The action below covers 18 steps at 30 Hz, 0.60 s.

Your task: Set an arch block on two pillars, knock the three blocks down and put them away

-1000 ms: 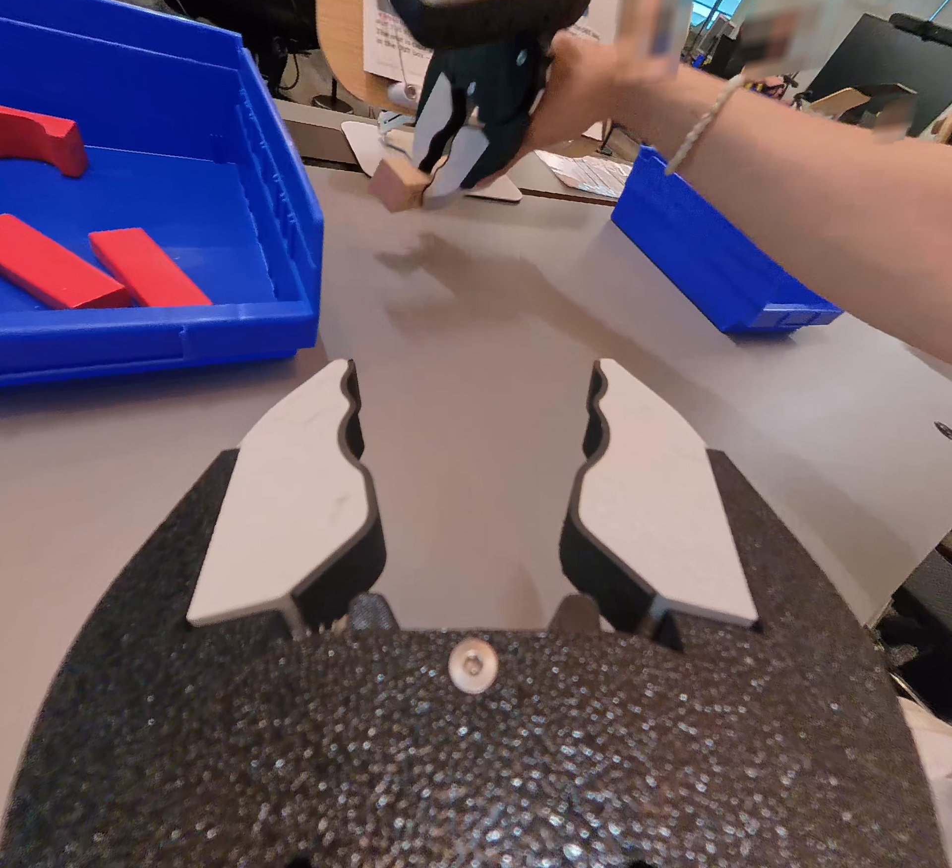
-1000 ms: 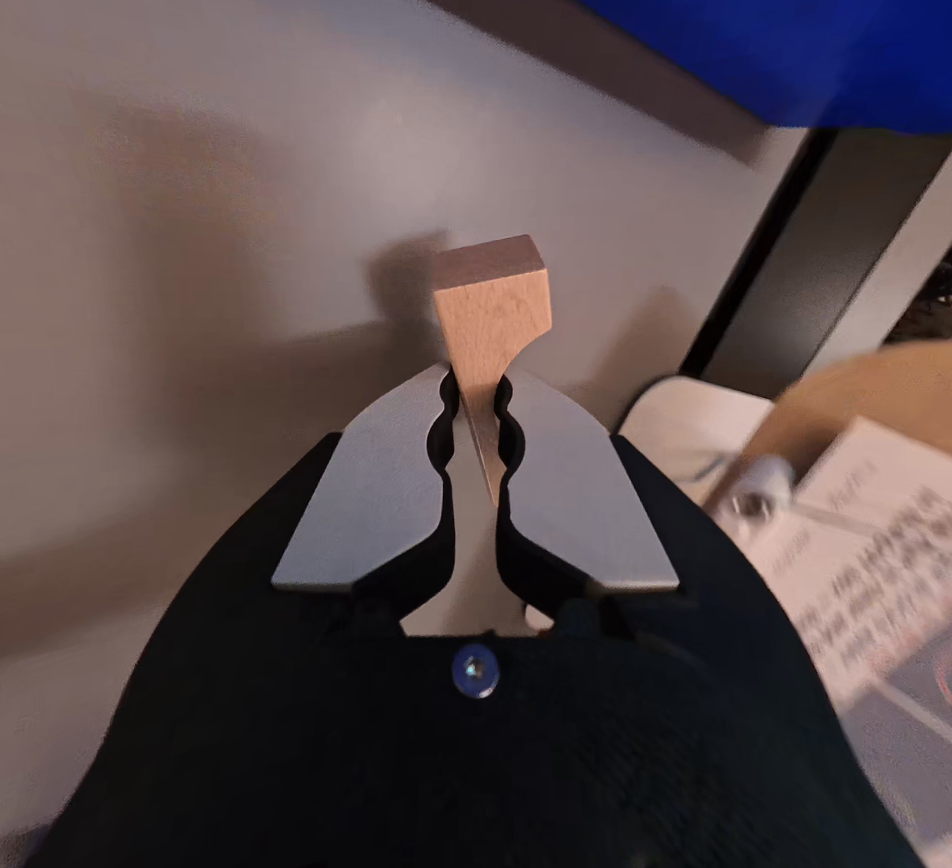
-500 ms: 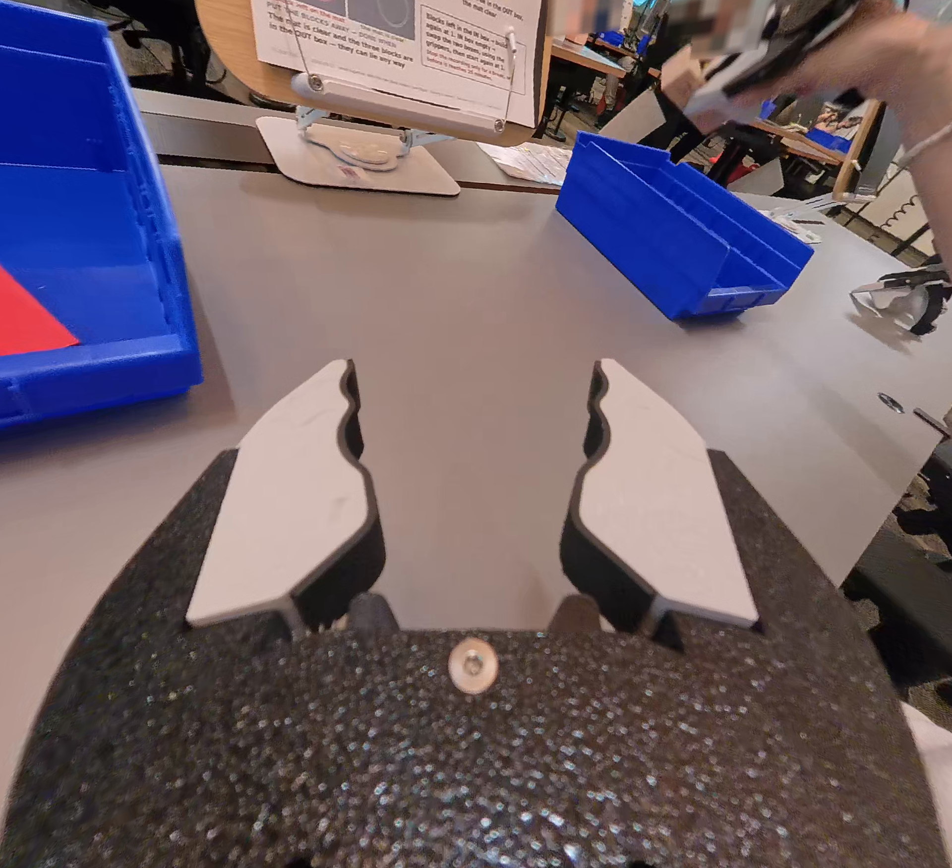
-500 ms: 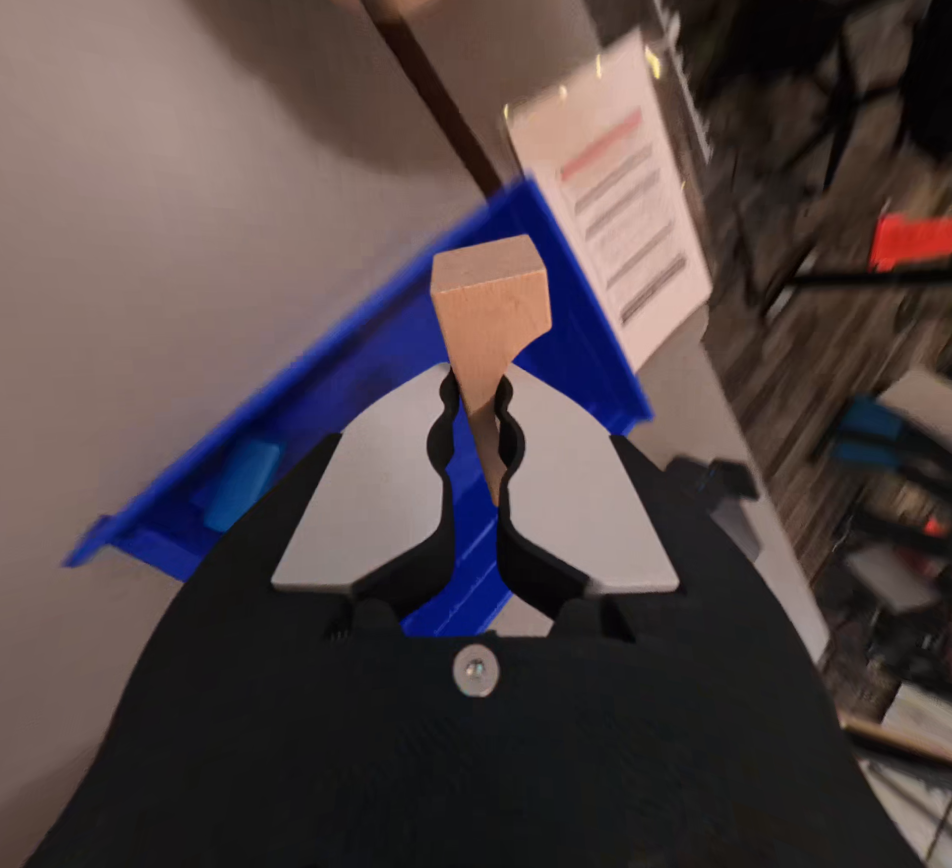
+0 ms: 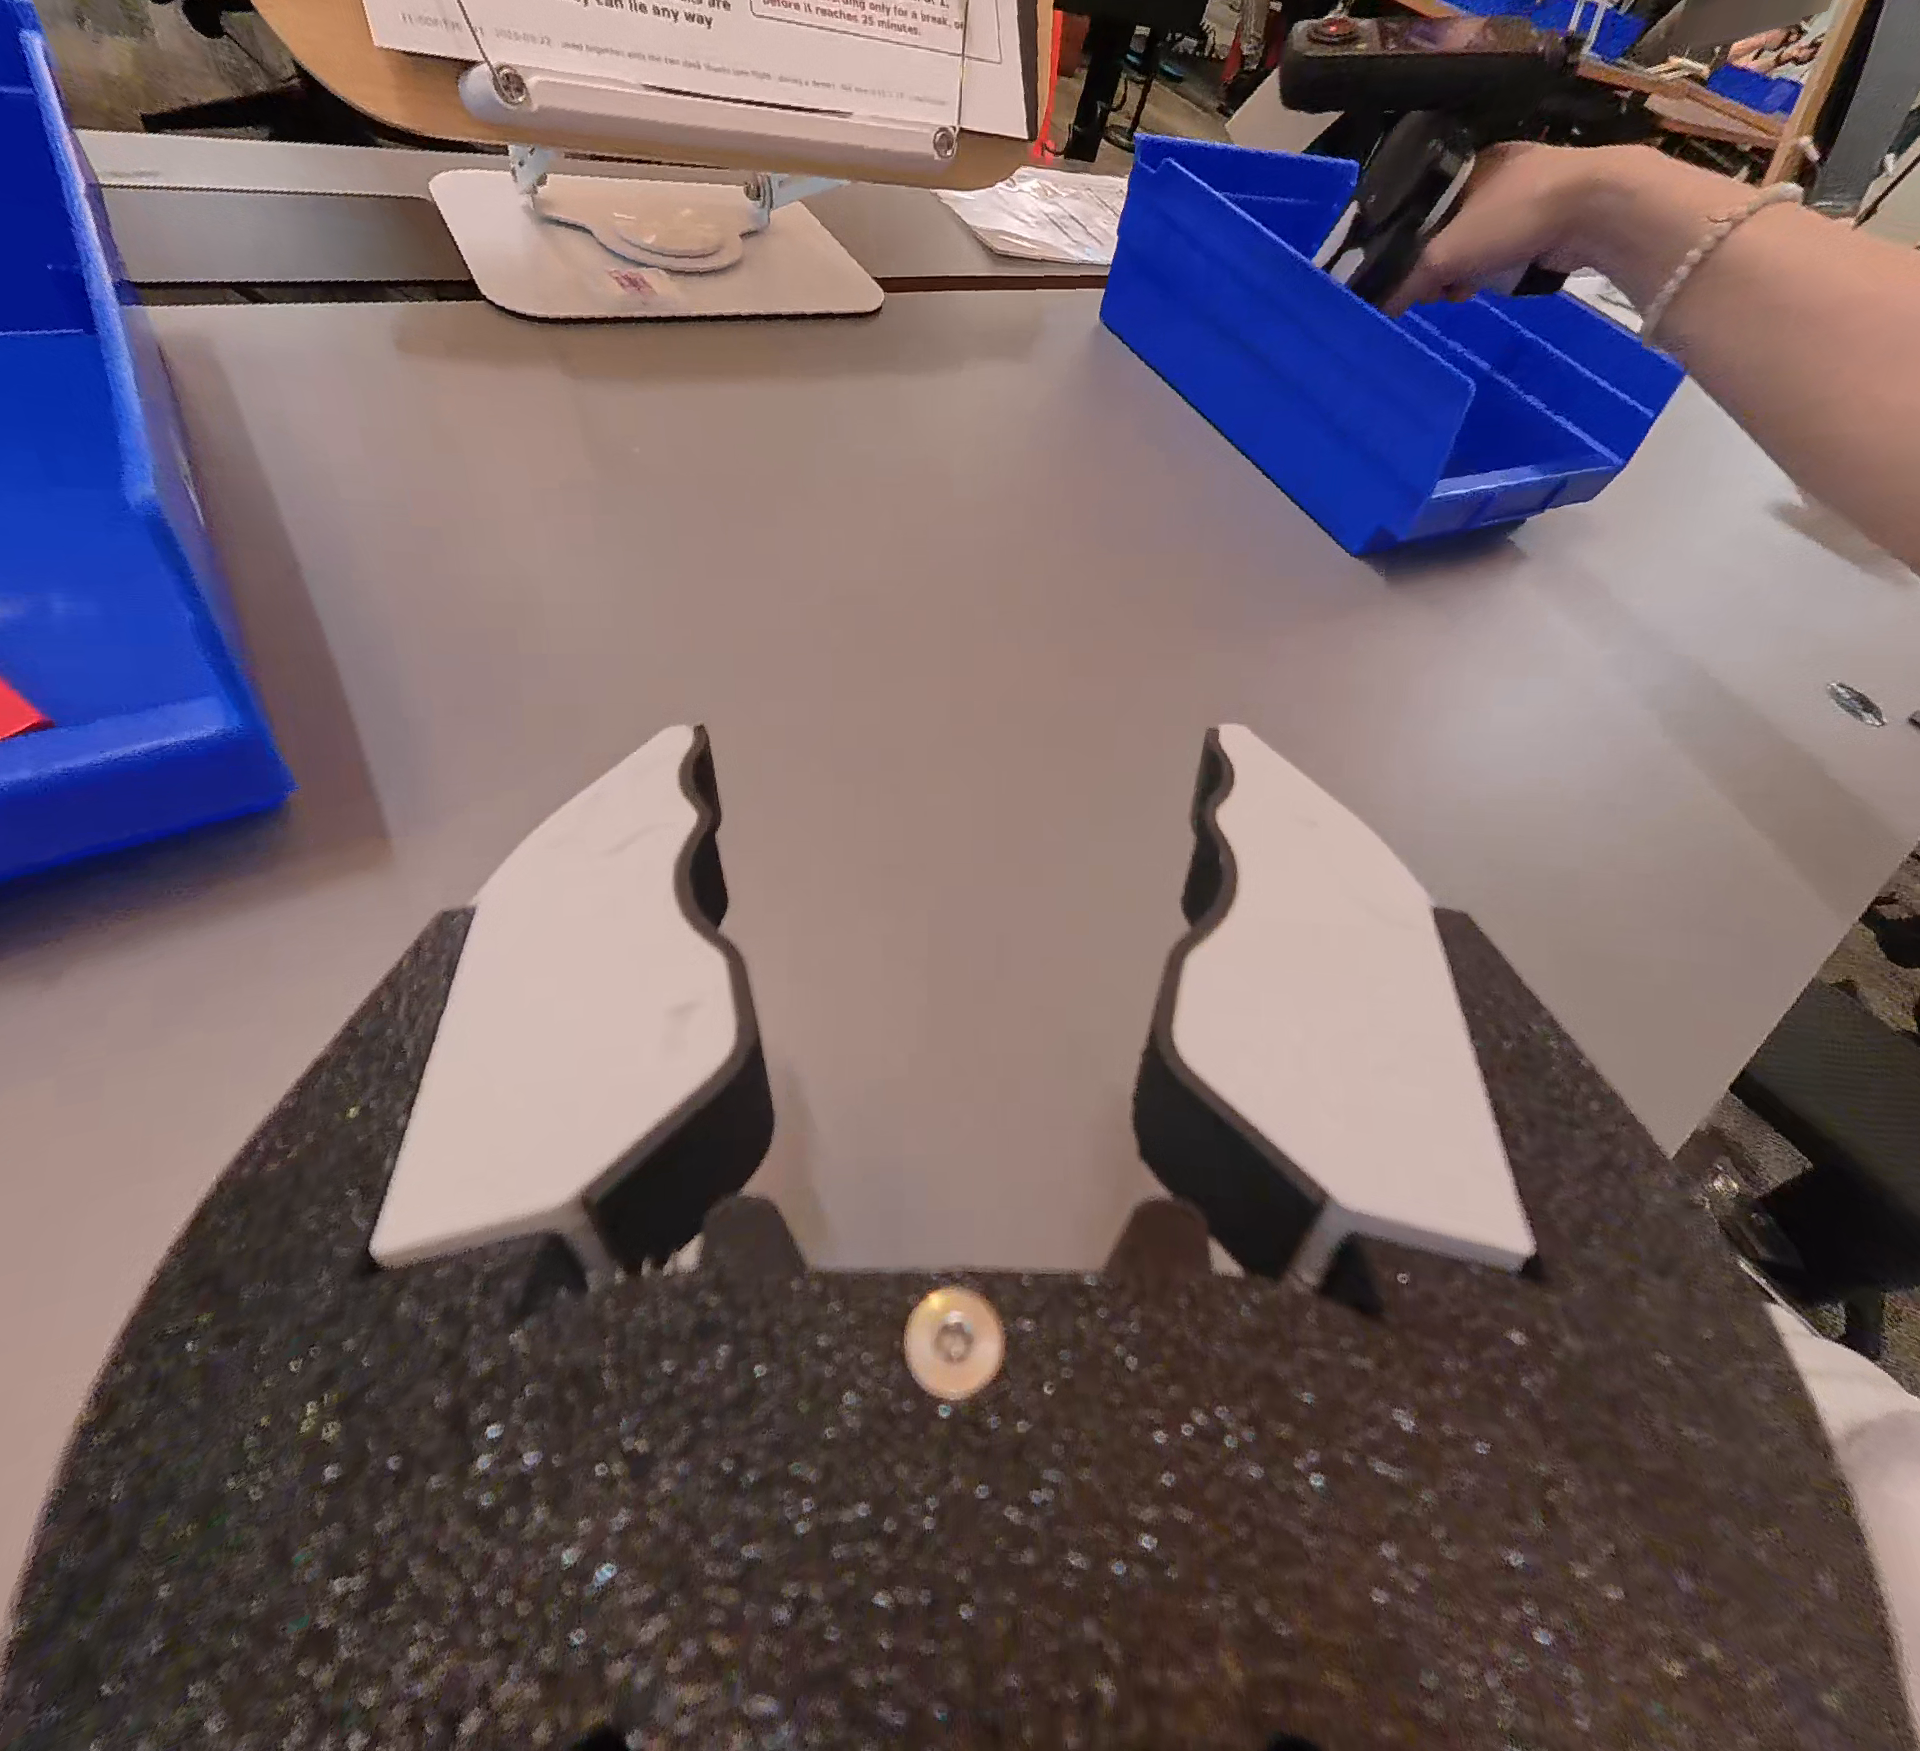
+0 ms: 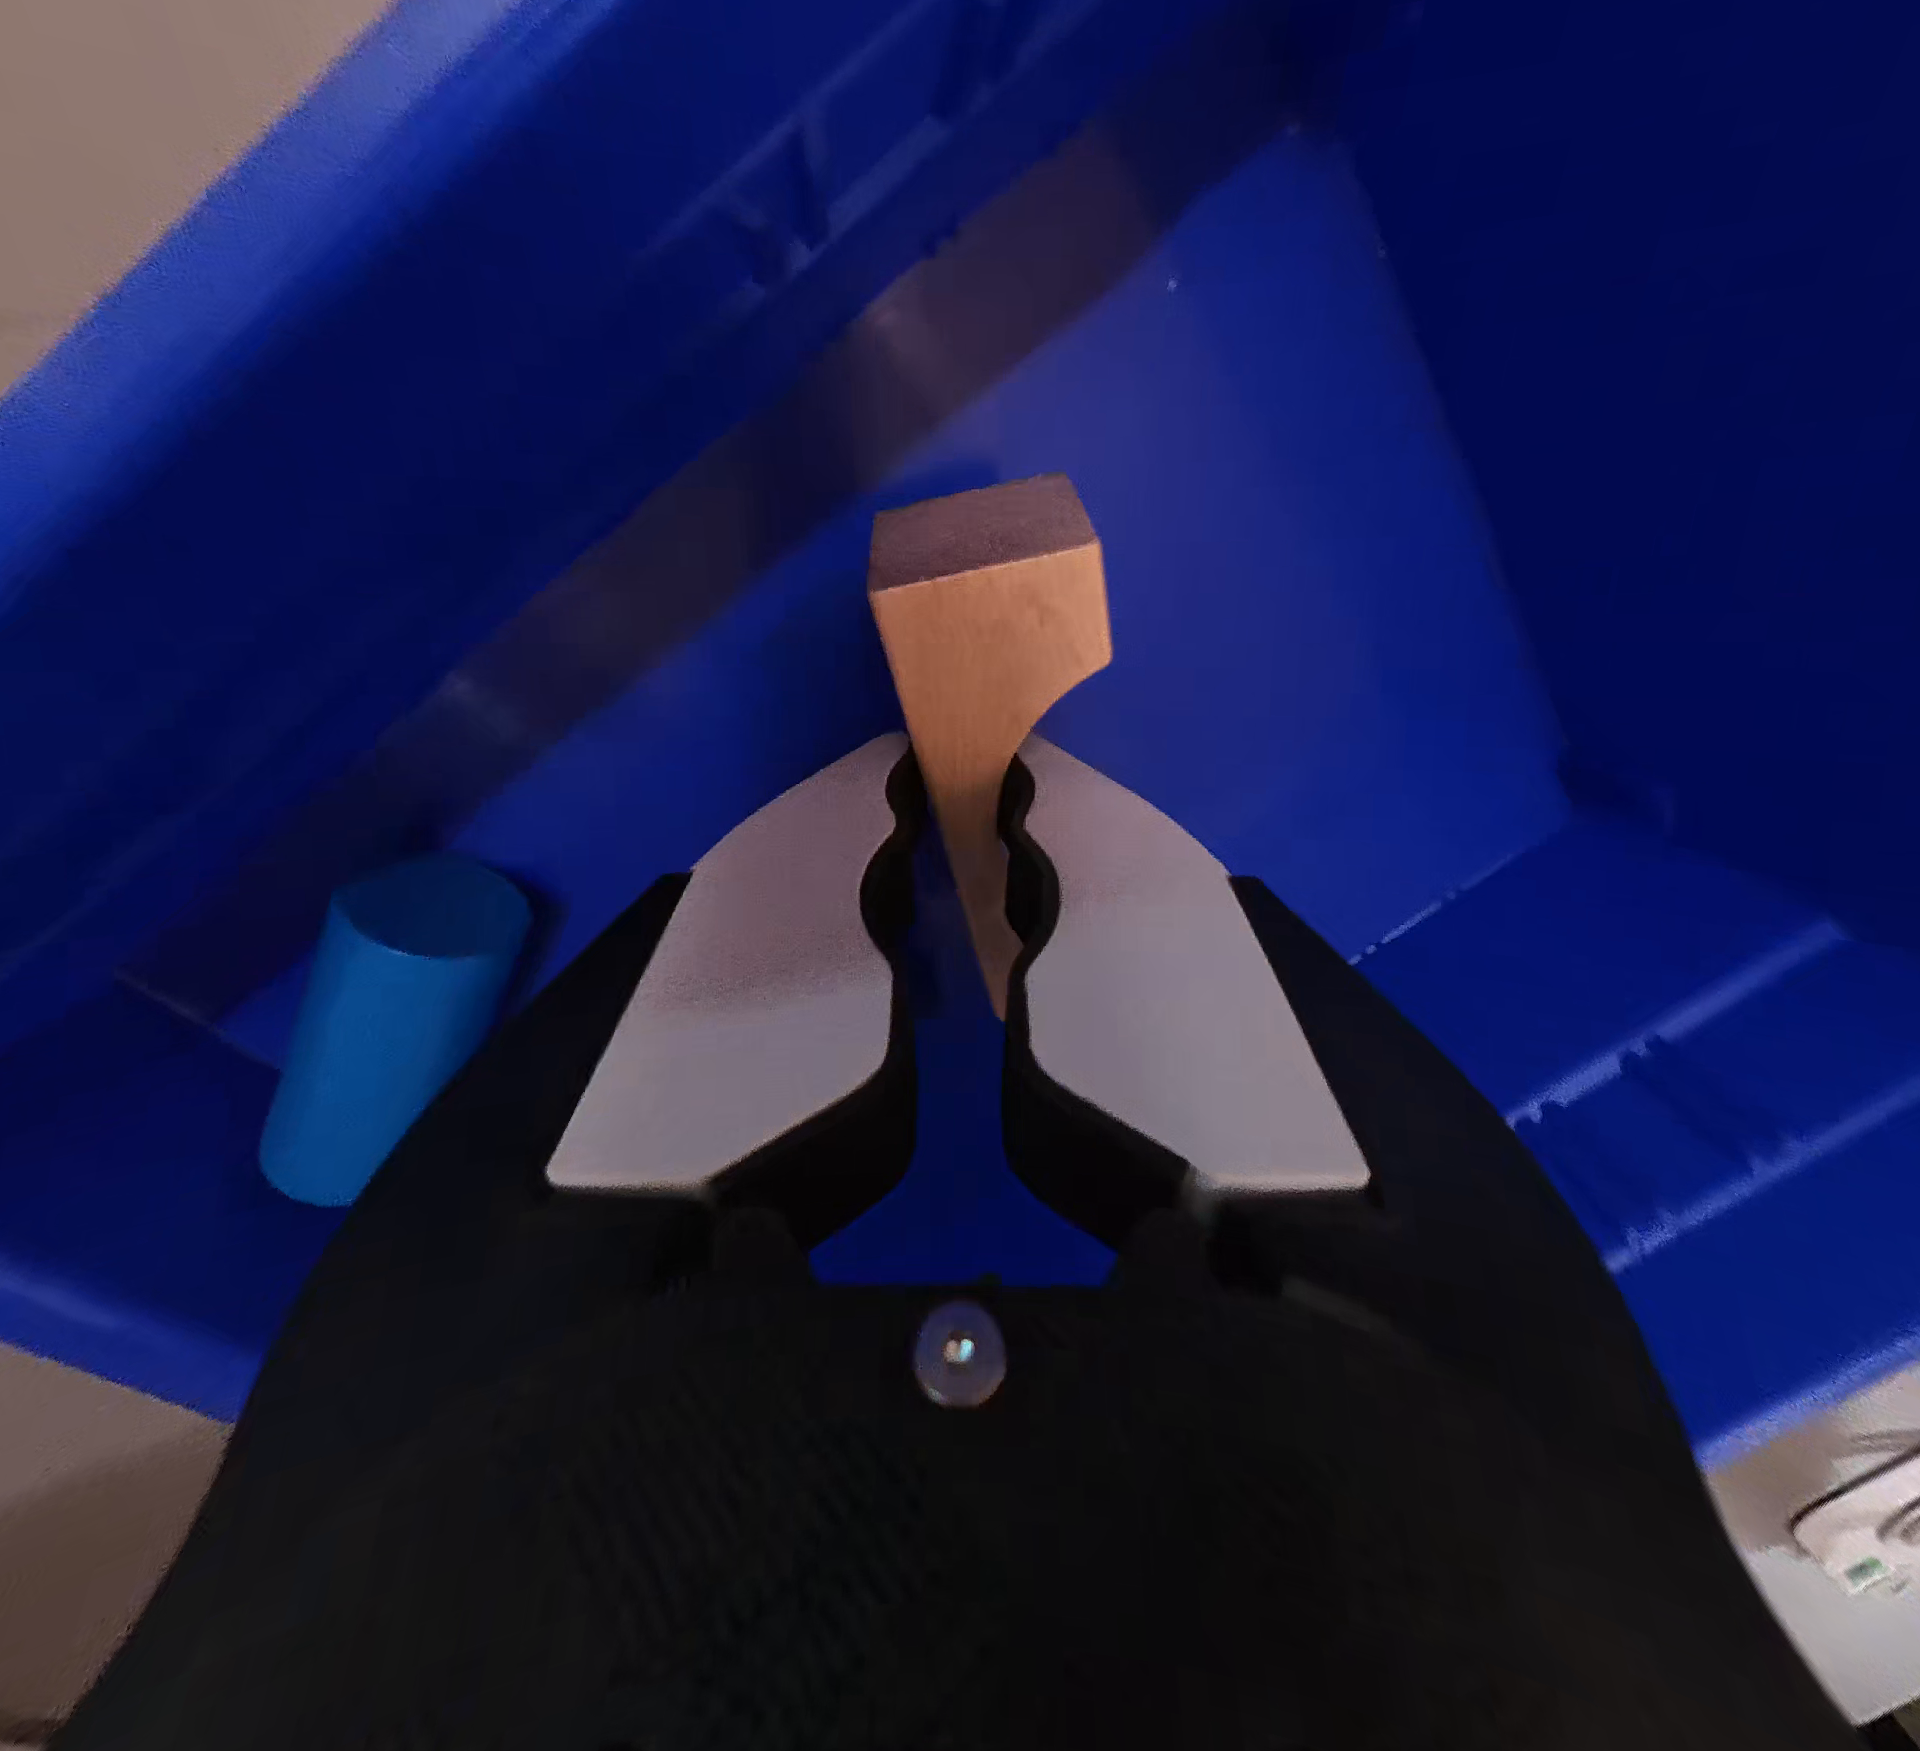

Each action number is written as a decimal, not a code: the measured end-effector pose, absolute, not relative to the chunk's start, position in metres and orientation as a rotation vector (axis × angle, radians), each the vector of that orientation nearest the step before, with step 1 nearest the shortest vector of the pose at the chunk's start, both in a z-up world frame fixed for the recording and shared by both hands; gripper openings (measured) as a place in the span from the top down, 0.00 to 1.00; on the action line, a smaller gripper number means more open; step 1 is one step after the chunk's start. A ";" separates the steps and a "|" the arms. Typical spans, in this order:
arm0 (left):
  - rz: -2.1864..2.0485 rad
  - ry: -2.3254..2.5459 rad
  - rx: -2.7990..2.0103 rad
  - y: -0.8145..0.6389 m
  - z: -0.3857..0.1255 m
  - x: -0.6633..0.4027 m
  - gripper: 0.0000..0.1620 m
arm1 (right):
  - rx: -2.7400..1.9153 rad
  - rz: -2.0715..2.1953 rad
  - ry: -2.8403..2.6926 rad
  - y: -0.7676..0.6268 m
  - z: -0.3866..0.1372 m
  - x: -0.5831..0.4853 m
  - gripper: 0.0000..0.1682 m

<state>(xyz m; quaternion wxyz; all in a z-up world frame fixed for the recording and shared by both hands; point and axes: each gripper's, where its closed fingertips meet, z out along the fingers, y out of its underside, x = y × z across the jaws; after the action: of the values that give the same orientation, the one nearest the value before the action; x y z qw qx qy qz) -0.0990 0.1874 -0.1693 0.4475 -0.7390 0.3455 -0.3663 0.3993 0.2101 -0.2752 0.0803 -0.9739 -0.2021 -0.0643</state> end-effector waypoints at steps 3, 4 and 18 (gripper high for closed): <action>-0.904 0.843 -1.843 0.187 -0.172 -0.101 0.46 | -2.933 -0.226 -0.700 0.213 -0.286 0.395 0.92; -0.900 0.838 -1.847 0.188 -0.172 -0.101 0.46 | -2.943 -0.257 -0.730 0.213 -0.288 0.396 0.92; -0.812 0.798 -1.868 0.210 -0.166 -0.131 0.46 | -2.862 -0.320 -0.748 0.221 -0.262 0.389 0.71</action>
<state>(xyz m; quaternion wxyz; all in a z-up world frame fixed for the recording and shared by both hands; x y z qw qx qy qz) -0.1306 0.2101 -0.1663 0.4592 -0.7586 0.3239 -0.3297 0.3889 0.2208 -0.2620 0.0832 -0.9585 -0.2506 -0.1073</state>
